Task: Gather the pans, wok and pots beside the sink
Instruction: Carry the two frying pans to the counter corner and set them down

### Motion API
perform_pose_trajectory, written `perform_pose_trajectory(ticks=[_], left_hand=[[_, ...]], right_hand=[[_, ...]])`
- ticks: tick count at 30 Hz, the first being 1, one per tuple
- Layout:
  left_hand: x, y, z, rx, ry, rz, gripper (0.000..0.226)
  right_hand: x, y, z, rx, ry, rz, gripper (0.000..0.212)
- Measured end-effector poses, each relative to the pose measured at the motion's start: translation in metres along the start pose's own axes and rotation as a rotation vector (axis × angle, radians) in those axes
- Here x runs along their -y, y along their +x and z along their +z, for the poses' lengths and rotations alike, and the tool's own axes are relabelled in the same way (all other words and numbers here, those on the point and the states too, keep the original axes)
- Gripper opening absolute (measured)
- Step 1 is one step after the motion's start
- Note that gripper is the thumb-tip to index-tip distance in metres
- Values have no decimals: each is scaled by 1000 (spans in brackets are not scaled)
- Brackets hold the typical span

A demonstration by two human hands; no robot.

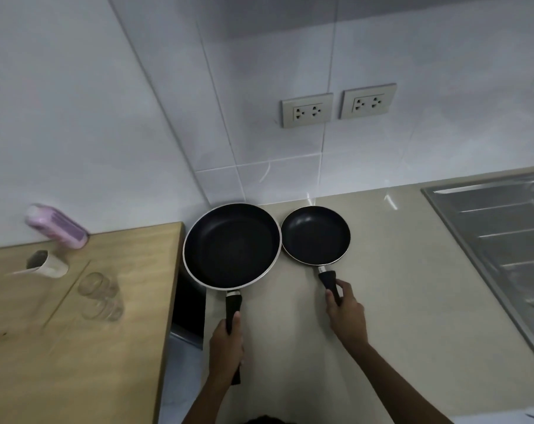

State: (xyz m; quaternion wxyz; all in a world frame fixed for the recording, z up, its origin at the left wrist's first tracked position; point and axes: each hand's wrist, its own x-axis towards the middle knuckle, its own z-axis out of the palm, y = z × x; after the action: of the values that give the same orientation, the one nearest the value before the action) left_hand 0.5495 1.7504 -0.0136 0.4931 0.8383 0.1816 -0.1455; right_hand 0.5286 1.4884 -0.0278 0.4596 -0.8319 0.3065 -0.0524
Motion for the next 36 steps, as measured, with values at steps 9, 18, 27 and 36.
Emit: perform_pose_trajectory(ticks=[9,18,27,36], left_hand=[[-5,22,-3,33,-32,-16,48],[-7,40,-4,40,-63,-25,46],[-10,50,-2,32,-10,-4,52],[-13,47,-5,47,-3,19,54]], right_hand=[[15,29,12,96,55,30,29],[36,55,21,107,110,2,22],[36,64,24,110,104,-16,17],[38,63,19,144,63,20,25]])
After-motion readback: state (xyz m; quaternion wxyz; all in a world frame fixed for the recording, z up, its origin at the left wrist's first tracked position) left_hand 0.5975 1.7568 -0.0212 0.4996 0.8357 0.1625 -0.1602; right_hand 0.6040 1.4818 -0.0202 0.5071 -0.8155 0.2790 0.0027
